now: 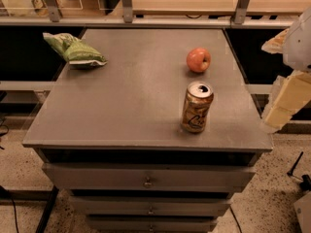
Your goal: Move orange can near green jalapeno chip bag
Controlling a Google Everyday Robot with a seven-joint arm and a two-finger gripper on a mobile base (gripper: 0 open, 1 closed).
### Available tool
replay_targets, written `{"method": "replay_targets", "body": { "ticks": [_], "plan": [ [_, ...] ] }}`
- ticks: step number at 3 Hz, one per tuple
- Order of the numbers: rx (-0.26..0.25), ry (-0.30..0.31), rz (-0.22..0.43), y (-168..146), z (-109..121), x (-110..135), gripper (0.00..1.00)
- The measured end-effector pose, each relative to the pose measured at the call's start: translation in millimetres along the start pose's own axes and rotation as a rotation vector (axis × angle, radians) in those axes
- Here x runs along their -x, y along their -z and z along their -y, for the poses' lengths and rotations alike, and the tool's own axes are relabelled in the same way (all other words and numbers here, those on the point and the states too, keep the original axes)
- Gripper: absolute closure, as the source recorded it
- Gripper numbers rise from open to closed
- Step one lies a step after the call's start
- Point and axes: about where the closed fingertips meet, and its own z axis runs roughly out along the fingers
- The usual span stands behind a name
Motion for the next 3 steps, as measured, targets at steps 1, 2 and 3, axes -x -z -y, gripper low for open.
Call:
{"method": "replay_targets", "body": {
  "ticks": [1,2,3],
  "plan": [
    [0.034,-0.037,0.115,-30,-5,3,0.0],
    [0.06,-0.052,0.263,-60,-10,10,0.0],
    [0.079,-0.079,0.42,-83,-8,20,0.0]
  ]
}}
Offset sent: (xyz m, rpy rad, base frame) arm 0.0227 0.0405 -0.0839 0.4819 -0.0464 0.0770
